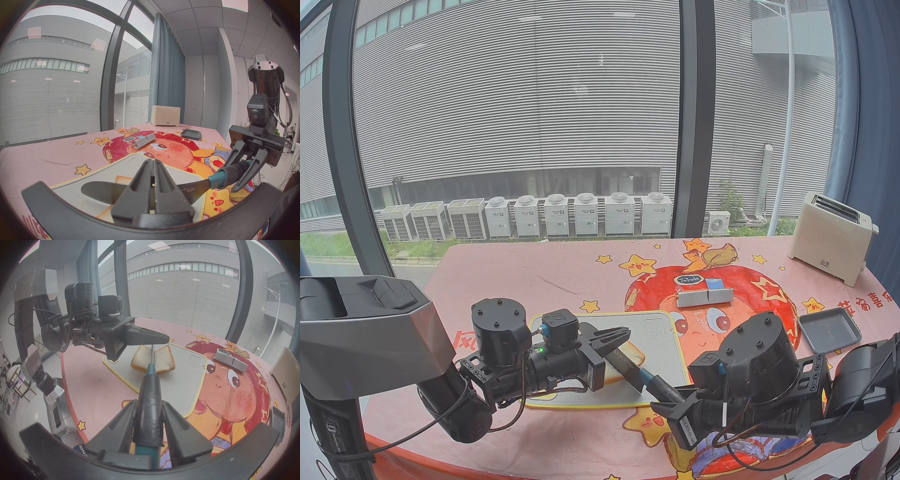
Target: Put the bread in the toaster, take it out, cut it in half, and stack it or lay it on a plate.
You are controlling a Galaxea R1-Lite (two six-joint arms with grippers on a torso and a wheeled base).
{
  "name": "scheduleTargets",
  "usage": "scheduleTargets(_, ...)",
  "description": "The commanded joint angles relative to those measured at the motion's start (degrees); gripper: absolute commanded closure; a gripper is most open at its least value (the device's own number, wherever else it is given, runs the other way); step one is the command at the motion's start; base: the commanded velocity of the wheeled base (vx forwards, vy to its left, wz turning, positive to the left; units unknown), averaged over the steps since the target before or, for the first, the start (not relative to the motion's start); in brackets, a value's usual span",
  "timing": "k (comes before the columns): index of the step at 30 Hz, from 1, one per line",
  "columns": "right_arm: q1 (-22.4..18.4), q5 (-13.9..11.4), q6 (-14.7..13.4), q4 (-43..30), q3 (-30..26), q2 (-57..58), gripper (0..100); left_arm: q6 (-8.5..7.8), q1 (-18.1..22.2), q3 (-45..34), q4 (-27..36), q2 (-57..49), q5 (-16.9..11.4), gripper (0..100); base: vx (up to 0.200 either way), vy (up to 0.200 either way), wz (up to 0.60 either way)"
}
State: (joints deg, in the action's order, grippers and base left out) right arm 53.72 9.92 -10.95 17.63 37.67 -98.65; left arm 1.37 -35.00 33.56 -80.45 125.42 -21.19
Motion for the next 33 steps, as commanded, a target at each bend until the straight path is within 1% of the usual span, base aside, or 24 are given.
scheduleTargets(1,0.07,0.01,-0.04,0.3,0.21,0.03,100,0.04,0.02,0.1,0.2,1.15,0.01,100,0.0,0.0,0.0)
scheduleTargets(5,0.07,0.27,0.05,0.21,0.12,0.03,100,0.04,0.02,0.54,-0.15,1.41,0.36,100,0.0,0.0,0.0)
scheduleTargets(8,0.07,0.36,0.05,0.21,0.12,-0.14,100,0.48,0.11,1.95,-3.49,1.15,0.53,100,0.0,0.0,0.0)
scheduleTargets(12,0.07,0.36,0.05,0.21,0.04,-0.05,100,0.66,0.81,2.21,-3.58,-1.05,0.53,100,0.0,0.0,0.0)
scheduleTargets(13,0.07,0.36,0.05,0.21,0.04,-0.05,100,0.83,0.9,2.21,-3.58,-1.84,0.53,100,0.0,0.0,0.0)
scheduleTargets(16,0.07,0.36,0.05,0.21,0.04,-0.14,100,2.06,1.95,2.21,-3.58,-3.69,0.53,100,0.0,0.0,0.0)
scheduleTargets(18,0.07,0.36,0.05,0.21,-0.05,-0.14,100,2.24,2.04,2.21,-3.4,-4.83,0.53,100,0.0,0.0,0.0)
scheduleTargets(22,0.07,0.36,0.14,0.21,-0.05,-0.05,100,2.24,2.13,2.3,-3.4,-5.8,0.53,100,0.0,0.0,0.0)
scheduleTargets(25,0.07,0.36,0.14,0.21,-0.05,-0.05,100,2.06,3.53,1.86,-2.0,-5.97,0.62,100,0.0,0.0,0.0)
scheduleTargets(33,-0.2,0.36,0.05,0.13,0.04,-0.14,100,1.71,3.62,0.45,-2.26,-4.22,0.62,100,0.0,0.0,0.0)
